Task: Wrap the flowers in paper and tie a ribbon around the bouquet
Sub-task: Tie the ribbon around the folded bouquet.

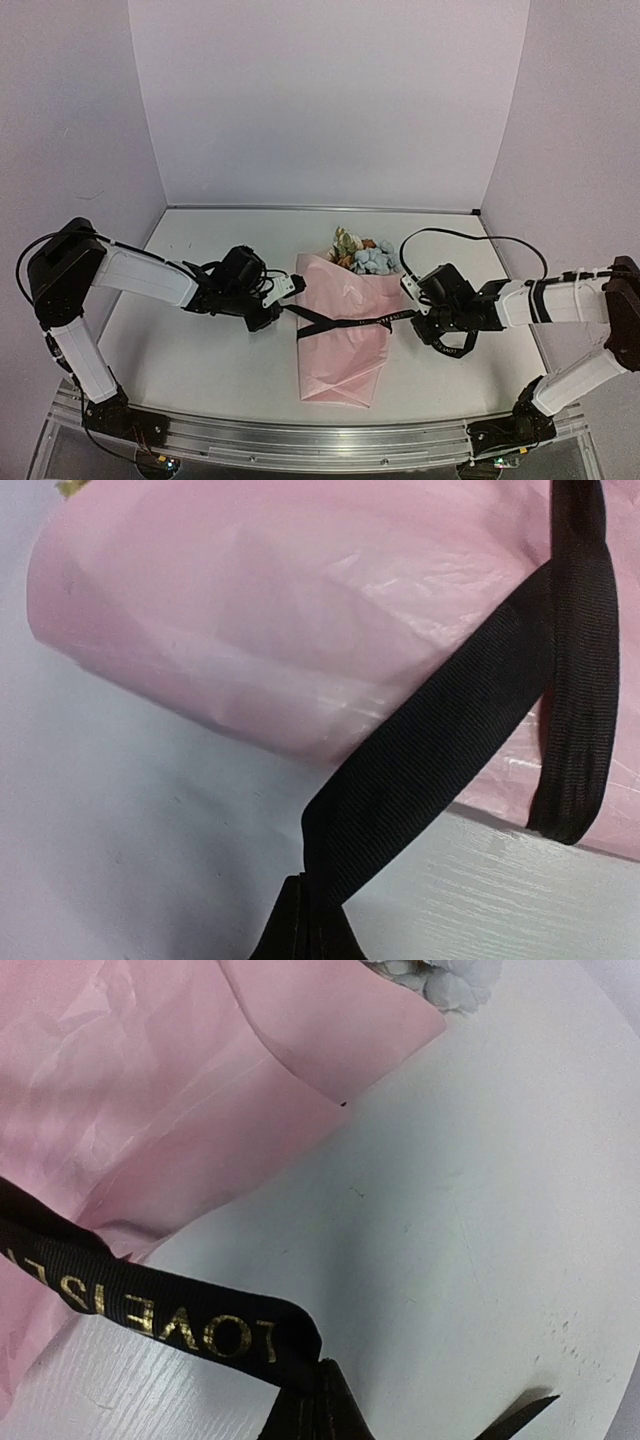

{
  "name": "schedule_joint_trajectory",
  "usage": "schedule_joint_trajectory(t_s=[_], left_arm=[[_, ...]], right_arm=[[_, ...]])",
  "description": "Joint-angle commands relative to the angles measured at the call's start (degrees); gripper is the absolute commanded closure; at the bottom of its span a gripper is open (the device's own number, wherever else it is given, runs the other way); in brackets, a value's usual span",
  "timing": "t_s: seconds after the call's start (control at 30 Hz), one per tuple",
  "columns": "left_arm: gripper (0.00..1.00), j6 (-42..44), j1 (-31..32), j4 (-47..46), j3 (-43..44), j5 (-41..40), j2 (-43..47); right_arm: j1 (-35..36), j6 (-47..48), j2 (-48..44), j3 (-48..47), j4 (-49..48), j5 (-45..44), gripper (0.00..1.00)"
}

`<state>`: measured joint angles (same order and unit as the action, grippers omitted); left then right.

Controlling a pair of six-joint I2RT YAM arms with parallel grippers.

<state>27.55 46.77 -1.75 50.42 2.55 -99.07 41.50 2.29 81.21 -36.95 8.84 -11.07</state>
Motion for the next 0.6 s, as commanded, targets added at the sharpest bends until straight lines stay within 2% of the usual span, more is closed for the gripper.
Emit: schedule_joint_trajectory(t_s=[0.0,0.13,0.33,0.43,0.57], left_arm=[[1.00,-16.8,0.4,10.5,5.2,-4.3,0.8],[1.00,-25.9,0.5,18.6,9.5,-4.1,-1.8],[1.00,-35.9,-1.5,23.6,10.7,-3.4,-2.9],[1.00,-44.0,-9.1,24.0,8.1,0.3,-1.1],[1.00,-54.0,-23.6,21.5,2.5,11.5,3.8]], right_arm=[[-0.2,-11.5,-0.3,-6.0,12.1,-3.9,1.00],[-0.2,-17.1,1.8,-9.2,16.7,-4.4,1.00],[-2.3,-27.0,3.9,-12.0,22.4,-6.8,1.00],[-6.1,-34.9,1.4,-10.1,24.1,-7.0,1.00],[-12.3,-44.2,-4.5,-4.1,25.1,-6.8,1.00]])
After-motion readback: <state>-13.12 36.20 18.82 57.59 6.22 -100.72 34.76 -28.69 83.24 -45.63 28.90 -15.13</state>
